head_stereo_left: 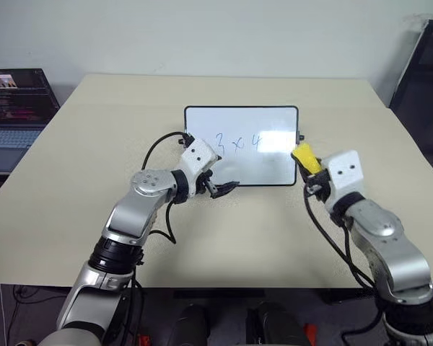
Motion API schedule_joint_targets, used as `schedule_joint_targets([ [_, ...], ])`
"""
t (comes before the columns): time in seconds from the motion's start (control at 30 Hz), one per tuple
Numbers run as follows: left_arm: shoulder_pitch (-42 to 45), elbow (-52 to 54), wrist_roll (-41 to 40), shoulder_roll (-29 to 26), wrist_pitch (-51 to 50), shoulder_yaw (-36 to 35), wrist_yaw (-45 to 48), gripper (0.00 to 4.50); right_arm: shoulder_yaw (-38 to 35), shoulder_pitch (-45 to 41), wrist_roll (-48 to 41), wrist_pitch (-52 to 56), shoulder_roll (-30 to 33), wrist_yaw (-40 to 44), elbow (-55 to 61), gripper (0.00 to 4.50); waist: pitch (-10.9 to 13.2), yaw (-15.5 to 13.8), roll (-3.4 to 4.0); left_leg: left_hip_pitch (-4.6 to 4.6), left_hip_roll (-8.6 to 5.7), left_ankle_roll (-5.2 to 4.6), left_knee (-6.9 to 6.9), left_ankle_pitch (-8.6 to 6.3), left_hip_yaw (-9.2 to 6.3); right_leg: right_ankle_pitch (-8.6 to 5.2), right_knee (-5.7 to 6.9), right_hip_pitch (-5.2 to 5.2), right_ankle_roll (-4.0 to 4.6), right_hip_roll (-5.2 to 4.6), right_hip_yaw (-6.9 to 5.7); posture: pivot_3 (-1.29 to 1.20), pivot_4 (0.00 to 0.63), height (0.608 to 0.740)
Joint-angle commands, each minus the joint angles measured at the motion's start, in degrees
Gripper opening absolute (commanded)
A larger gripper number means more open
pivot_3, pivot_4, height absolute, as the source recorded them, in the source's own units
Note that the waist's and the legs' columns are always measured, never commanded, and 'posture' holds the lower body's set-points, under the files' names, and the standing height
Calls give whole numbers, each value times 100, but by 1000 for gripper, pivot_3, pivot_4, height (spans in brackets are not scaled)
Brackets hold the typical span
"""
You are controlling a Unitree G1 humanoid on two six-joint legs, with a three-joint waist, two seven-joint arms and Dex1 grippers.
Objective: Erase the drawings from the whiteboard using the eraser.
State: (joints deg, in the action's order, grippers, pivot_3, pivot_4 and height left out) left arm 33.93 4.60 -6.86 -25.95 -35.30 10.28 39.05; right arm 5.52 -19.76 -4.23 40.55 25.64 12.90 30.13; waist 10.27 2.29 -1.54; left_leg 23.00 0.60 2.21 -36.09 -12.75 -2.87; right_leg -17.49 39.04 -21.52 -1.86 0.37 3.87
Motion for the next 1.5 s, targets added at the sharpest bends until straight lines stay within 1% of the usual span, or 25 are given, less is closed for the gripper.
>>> schedule_joint_targets([
  [0.03, 239, 299, 87, 99, -245, -155, -371, 4500, 366, -627, 277, -245, -95, 124, -493, 1272, 0, -15, -1, 0, 0, 0, 0, 0, 0, 2, -1, 0, 2, 0, -1, 0, 150, 740],
  [0.07, 249, 324, 72, 114, -300, -154, -397, 4500, 443, -781, 318, -281, -139, 151, -687, 1272, 0, -21, -1, 1, -1, 0, 1, 0, 0, 7, -2, 0, 12, -1, -1, 0, 150, 740],
  [0.1, 232, 391, 59, 105, -377, -148, -412, 4500, 586, -1108, 380, -328, -260, 182, -1107, 1272, 0, -17, -1, 0, 0, 0, 0, 0, 1, 14, -3, 1, 24, -1, -1, 0, 150, 740],
  [0.2, 201, 561, 30, 69, -571, -138, -438, 4500, 868, -1726, 536, -475, -454, 359, -1986, 1264, 0, -1, -1, 3, 0, 1, 2, 0, 8, 16, 0, -9, 27, -3, -2, 0, 150, 740],
  [0.4, 113, 795, -26, 4, -754, -164, -393, 4500, 1114, -2376, 768, -852, -523, 754, -3087, 1260, 0, -41, -1, 27, -1, 1, 2, 0, 2, 16, -2, -28, 29, -20, -4, 0, 150, 740],
  [0.5, 45, 887, -135, -45, -819, -184, -275, 4500, 1203, -2799, 972, -1118, -518, 907, -3842, 1248, 0, -40, -1, 38, -5, 1, -2, 0, 3, 16, 2, -42, 29, -34, -13, 0, 150, 740],
  [0.6, -64, 960, -181, -111, -793, -147, -191, 4500, 1236, -2973, 1134, -1271, -489, 1015, -4279, 1248, 0, -39, -1, 41, -3, 1, -2, 0, 3, 17, 4, -48, 30, -35, -16, 0, 150, 740],
  [0.87, -147, 948, -162, -95, -670, -77, -194, 4500, 1287, -2750, 1420, -1268, -304, 1335, -4497, 1248, 0, -43, -1, 53, -6, 1, -6, 0, 0, 17, 6, -55, 29, -39, -17, 0, 150, 740],
  [1.0, -149, 932, -167, -87, -649, -74, -184, 4500, 1506, -2617, 1651, -1290, -88, 1647, -4373, 1247, -1, -42, -1, 52, -6, 1, -14, 1, 0, 17, 14, -54, 29, -39, -19, 0, 150, 740],
  [1.07, -141, 911, -167, -88, -636, -73, -173, 4500, 1499, -2629, 1711, -1323, -63, 1665, -4364, 1246, -1, -42, -1, 52, -6, 1, -21, 1, -1, 17, 21, -53, 29, -39, -20, 0, 150, 740],
  [1.2, -126, 856, -159, -98, -586, -73, -147, 4500, 1241, -2888, 1750, -1469, -213, 1347, -4621, 1246, -1, -38, -1, 50, -6, 1, -44, 1, -1, 17, 47, -53, 29, -38, -19, 0, 150, 740],
  [1.3, -123, 873, -162, -106, -578, -67, -135, 4500, 1196, -3098, 1815, -1625, -231, 1228, -4917, 1245, 0, -34, -1, 49, -7, 1, -70, 0, 0, 17, 74, -53, 28, -36, -17, 0, 150, 740],
  [1.5, -121, 921, -142, -99, -557, -40, -127, 4500, 1234, -3099, 1793, -1609, -194, 1507, -5065, 1223, 0, -29, -1, 47, -8, 1, -81, 1, -2, 19, 88, -53, 24, -34, -17, 0, 150, 740],
])
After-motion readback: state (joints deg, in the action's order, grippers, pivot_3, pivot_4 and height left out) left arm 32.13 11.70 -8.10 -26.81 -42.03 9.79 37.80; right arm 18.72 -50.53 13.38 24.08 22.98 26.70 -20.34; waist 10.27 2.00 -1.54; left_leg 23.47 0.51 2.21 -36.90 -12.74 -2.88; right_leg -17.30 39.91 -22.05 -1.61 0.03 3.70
